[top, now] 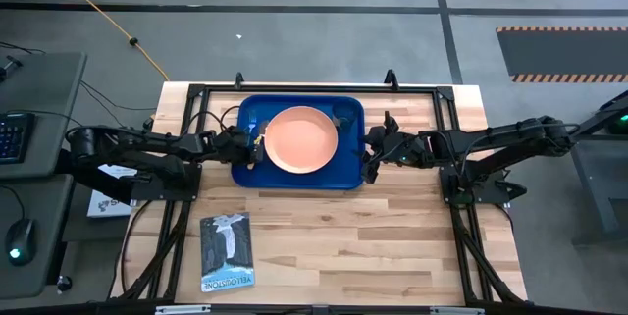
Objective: Pick and place plate/cup/fork/spoon on tray
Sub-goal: Put the orange spoon on the blue tray
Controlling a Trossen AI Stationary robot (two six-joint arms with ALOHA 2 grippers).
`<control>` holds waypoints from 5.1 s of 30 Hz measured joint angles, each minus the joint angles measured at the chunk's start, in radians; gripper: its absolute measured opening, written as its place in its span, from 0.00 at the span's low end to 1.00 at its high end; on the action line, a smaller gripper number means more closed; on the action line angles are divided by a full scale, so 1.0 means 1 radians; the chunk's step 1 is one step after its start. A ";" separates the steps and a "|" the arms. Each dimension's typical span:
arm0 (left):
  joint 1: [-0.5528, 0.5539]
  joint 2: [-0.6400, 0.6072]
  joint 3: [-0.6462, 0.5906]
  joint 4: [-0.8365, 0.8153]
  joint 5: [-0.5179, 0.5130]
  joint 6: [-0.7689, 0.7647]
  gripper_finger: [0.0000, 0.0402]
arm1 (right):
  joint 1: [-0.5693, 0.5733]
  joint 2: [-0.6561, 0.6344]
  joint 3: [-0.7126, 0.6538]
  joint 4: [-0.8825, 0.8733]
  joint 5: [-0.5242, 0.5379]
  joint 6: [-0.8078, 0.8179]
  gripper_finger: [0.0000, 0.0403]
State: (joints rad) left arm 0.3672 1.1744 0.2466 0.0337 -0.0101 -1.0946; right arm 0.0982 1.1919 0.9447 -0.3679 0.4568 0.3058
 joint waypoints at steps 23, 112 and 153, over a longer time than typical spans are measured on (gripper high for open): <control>-0.002 -0.001 0.000 0.047 0.036 0.051 0.43 | 0.000 0.000 0.000 0.000 -0.017 0.010 0.43; -0.285 0.121 0.266 -0.455 -0.222 1.066 0.00 | 0.000 0.000 0.000 0.029 0.003 0.034 0.43; -0.254 0.118 0.268 -0.477 -0.108 1.096 0.00 | 0.000 0.000 0.000 0.028 0.001 0.035 0.43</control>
State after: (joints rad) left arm 0.1131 1.2929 0.5144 -0.4435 -0.1183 0.0011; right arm 0.0979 1.1923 0.9443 -0.3397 0.4580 0.3405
